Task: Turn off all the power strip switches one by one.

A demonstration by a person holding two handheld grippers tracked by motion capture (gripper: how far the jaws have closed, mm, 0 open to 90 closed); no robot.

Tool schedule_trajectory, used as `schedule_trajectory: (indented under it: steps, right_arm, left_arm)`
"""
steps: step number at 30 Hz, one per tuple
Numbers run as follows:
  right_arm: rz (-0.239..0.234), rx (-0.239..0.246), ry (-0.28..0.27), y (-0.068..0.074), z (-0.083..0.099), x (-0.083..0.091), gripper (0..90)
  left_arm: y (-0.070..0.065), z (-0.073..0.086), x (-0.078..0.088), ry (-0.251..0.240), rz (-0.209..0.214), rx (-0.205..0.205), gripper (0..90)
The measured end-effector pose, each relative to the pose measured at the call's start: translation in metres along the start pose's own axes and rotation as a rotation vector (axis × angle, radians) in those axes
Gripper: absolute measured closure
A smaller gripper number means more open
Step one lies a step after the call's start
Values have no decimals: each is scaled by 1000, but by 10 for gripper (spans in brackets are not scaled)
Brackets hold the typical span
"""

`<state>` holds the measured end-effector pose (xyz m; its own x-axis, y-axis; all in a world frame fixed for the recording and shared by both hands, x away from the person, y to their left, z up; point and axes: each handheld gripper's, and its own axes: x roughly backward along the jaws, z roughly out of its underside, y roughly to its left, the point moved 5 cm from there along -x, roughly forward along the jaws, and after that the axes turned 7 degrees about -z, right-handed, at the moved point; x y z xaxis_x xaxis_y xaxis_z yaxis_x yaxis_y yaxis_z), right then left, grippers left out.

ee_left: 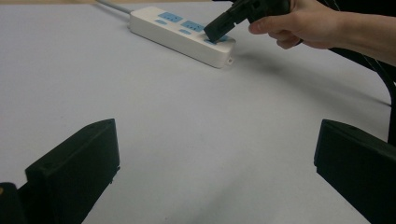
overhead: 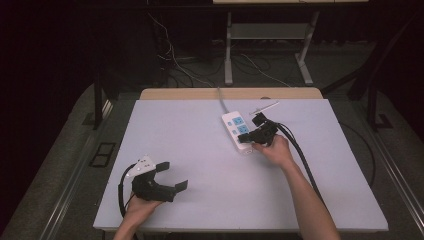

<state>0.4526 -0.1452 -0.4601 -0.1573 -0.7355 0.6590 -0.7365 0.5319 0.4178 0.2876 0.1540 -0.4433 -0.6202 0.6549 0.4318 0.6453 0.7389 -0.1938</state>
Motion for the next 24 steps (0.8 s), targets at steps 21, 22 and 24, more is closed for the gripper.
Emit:
schedule_trajectory:
  steps: [21, 22, 24]
  right_arm:
    - [47, 29, 81, 6, -4, -4, 900]
    - [47, 29, 81, 6, -4, -4, 900]
    - [33, 27, 78, 5, -4, -3, 900]
  left_arm:
    - [-1, 0, 0, -1, -1, -2, 0]
    - [-1, 0, -1, -1, 0, -1, 0]
    - [-1, 0, -1, 2, 0, -1, 0]
